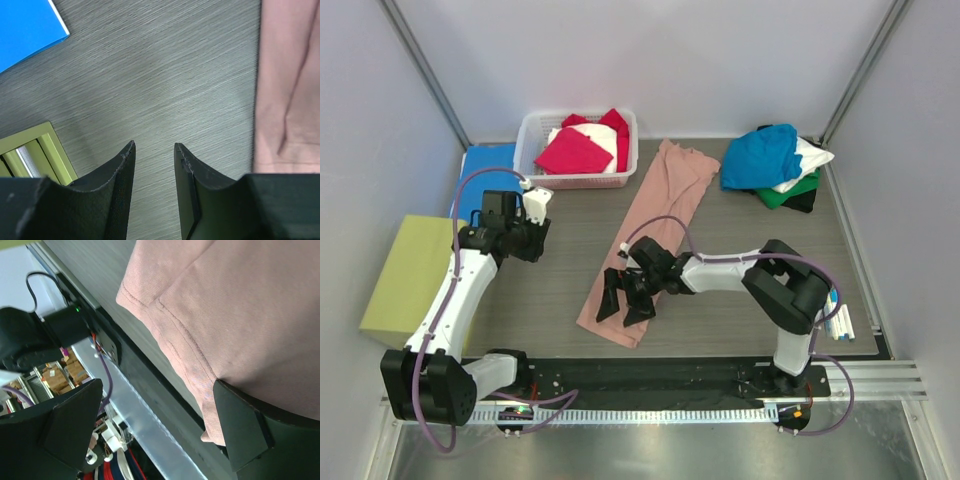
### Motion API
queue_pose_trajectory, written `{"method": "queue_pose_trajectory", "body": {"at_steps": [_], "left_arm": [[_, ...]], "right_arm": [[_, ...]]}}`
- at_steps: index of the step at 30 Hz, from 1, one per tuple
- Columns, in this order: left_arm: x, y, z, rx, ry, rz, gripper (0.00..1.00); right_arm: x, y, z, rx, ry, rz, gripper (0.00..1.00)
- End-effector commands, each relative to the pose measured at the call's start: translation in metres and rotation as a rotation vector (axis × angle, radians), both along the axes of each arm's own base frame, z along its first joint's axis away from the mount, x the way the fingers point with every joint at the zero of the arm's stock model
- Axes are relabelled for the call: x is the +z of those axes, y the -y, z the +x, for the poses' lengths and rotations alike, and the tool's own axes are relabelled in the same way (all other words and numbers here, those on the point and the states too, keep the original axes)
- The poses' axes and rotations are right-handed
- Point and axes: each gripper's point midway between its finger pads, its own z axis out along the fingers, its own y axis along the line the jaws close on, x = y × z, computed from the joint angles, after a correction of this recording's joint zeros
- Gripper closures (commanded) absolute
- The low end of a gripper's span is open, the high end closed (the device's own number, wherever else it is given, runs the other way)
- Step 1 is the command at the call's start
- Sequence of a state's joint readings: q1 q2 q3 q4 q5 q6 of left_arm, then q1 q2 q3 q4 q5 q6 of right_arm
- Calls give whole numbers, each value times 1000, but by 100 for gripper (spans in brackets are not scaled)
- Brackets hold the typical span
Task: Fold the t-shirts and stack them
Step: Fold the tshirt
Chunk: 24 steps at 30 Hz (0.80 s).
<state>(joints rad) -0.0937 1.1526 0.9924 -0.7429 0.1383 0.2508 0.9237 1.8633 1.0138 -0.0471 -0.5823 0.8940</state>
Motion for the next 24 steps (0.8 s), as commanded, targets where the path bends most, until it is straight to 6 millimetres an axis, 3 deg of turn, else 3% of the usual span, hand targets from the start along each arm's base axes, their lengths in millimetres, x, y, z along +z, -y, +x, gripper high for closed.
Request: {"method": "queue_pose_trajectory", "body": {"at_steps": [1, 7, 11, 13, 16, 20, 23, 24], "left_arm": [[11, -1, 11, -8, 51, -1, 62], [7, 0, 8, -16, 27, -2, 62], [6, -2, 5, -20, 20, 11, 62], [5, 3, 2, -37, 2, -9, 62], [-1, 22, -19, -143, -92, -63, 61], [-13, 49, -71, -341, -266, -23, 61], [-16, 72, -103, -468, -328, 0, 60], [-21, 69, -105, -465, -325, 58, 60]], "right_arm": [[-43, 56, -38, -2, -67, -208, 0], [-29, 70, -38, 19, -20, -255, 0], [-4, 66, -25, 45, 69, -272, 0], [9, 69, -28, 80, 103, -297, 0], [42, 66, -26, 69, 161, -277, 0], [64, 83, -30, 13, 183, -274, 0], [67, 99, -42, -38, 157, -273, 0], [64, 105, -43, -58, 158, -286, 0]]}}
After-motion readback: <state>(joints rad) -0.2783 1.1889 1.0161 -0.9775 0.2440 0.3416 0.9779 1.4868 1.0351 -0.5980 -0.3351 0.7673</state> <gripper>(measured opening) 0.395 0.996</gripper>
